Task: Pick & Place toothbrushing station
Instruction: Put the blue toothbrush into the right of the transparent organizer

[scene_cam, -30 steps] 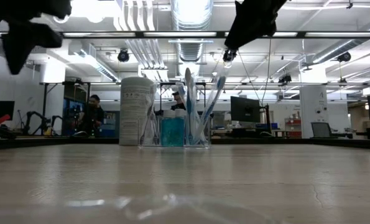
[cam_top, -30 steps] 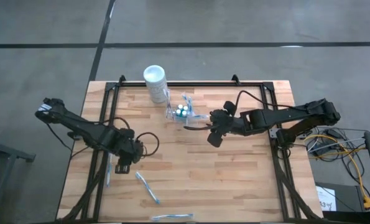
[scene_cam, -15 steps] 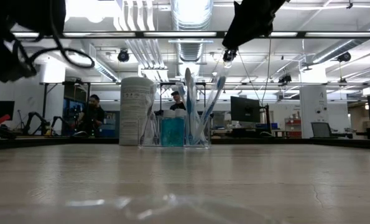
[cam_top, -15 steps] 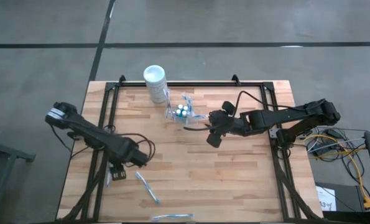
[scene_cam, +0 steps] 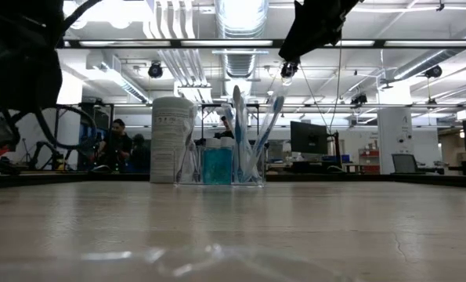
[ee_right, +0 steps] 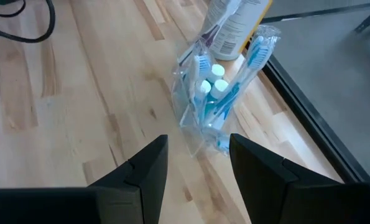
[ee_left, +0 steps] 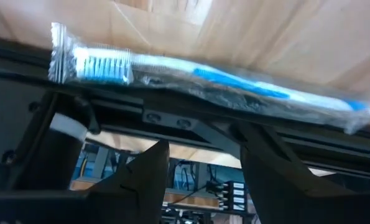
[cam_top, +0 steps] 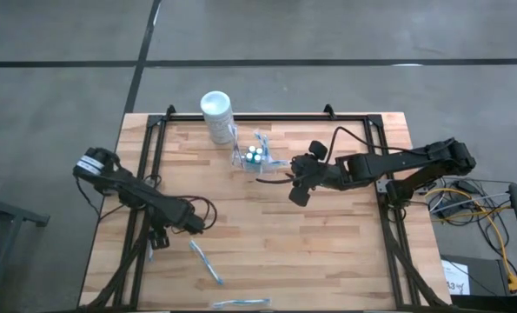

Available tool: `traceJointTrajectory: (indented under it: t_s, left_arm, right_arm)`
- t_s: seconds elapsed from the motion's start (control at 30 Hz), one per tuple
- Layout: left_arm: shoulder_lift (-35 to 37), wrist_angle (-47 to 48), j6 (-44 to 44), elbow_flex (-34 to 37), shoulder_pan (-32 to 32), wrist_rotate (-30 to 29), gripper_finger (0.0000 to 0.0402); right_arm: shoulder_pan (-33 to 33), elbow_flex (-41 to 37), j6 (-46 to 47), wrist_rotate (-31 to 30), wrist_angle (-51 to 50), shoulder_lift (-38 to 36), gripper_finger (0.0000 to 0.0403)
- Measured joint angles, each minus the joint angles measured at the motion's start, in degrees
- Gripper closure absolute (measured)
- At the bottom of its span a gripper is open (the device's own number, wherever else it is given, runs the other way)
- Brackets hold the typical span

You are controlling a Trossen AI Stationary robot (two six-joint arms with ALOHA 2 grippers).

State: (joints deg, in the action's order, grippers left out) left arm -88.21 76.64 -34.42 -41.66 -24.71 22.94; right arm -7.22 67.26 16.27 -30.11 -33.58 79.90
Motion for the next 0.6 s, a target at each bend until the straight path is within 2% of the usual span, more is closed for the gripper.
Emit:
traceJointTrajectory:
  t_s: [0.3,0.47,0.6]
  left_arm:
    - [0.2,-9.1,4.6,1.7,0.0,0.4,0.02]
    - [0.2,-8.9,3.9,1.7,0.0,0.9,0.02]
    - [0.2,-9.2,3.3,2.4,0.0,9.2,0.02]
  right_arm:
    - [0.0,0.0,0.0,0.0,0.1,0.0,0.0234]
    - [0.0,0.0,0.0,0.0,0.1,0.0,0.0234]
    - [0.0,0.0,0.0,0.0,0.1,0.0,0.0234]
